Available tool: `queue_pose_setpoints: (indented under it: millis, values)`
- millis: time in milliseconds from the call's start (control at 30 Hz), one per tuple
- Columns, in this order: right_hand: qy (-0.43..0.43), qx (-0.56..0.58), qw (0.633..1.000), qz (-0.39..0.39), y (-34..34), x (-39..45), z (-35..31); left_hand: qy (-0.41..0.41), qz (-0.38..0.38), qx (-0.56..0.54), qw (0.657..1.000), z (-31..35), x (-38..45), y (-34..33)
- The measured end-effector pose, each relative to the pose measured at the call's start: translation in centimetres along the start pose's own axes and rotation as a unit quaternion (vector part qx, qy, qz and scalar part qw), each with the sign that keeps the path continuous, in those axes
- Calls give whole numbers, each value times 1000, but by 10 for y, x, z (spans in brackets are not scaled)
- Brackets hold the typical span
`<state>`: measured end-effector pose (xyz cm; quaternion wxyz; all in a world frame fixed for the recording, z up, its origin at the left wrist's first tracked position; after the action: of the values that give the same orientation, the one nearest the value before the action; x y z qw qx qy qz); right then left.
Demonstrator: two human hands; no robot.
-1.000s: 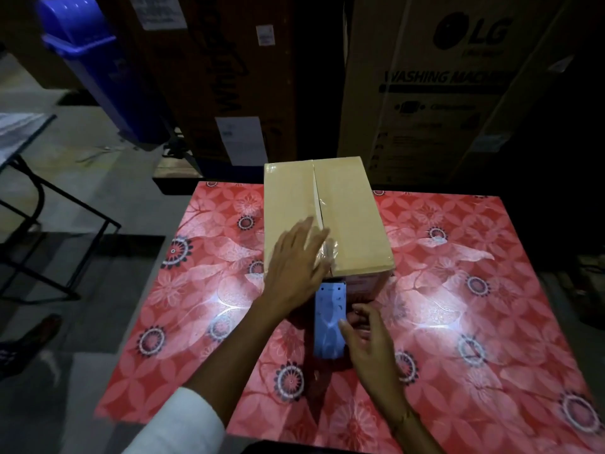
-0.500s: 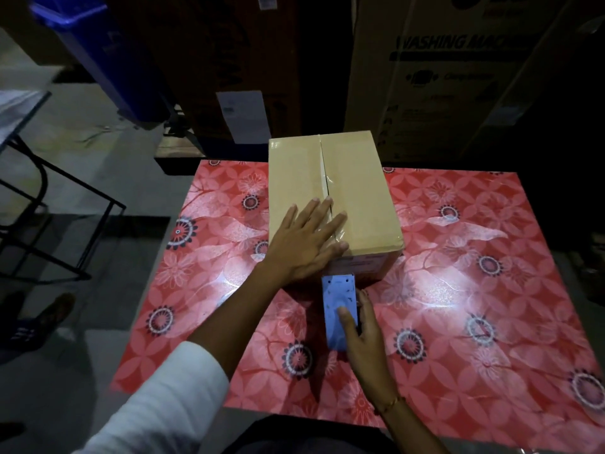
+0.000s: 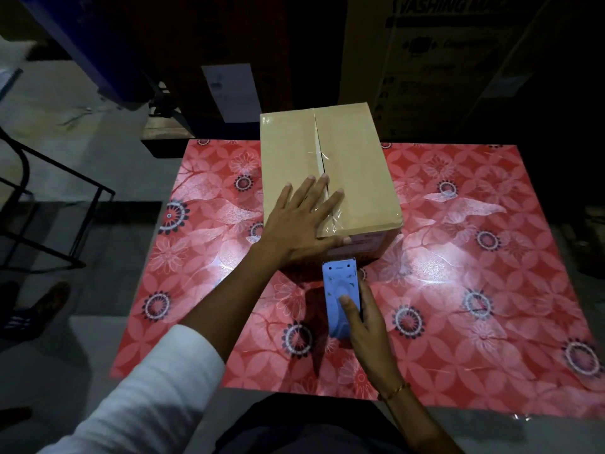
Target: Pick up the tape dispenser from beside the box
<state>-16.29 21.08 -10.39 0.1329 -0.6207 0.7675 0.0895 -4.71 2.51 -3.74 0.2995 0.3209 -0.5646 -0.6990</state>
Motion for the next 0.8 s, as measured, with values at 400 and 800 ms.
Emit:
queue_pose_setpoints:
  millis: [400, 800]
  values:
    - [-19, -27, 999, 21, -2, -4, 2, 5, -34, -74, 997, -3, 4, 8]
    - [-21, -72, 997, 25, 0, 6, -12, -51, -52, 20, 997, -8, 2, 1]
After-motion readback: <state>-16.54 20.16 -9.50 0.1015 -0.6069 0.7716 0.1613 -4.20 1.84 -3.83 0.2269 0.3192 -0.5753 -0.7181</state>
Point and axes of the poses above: each hand's wrist, its own x-axis towards the middle knuckle, its own y-axis out of the back of the hand, z = x × y, the point moved 3 cm from there along x, towards the middle knuckle, and after that the axes turned 2 degrees about -z, right-handed, at the moved point
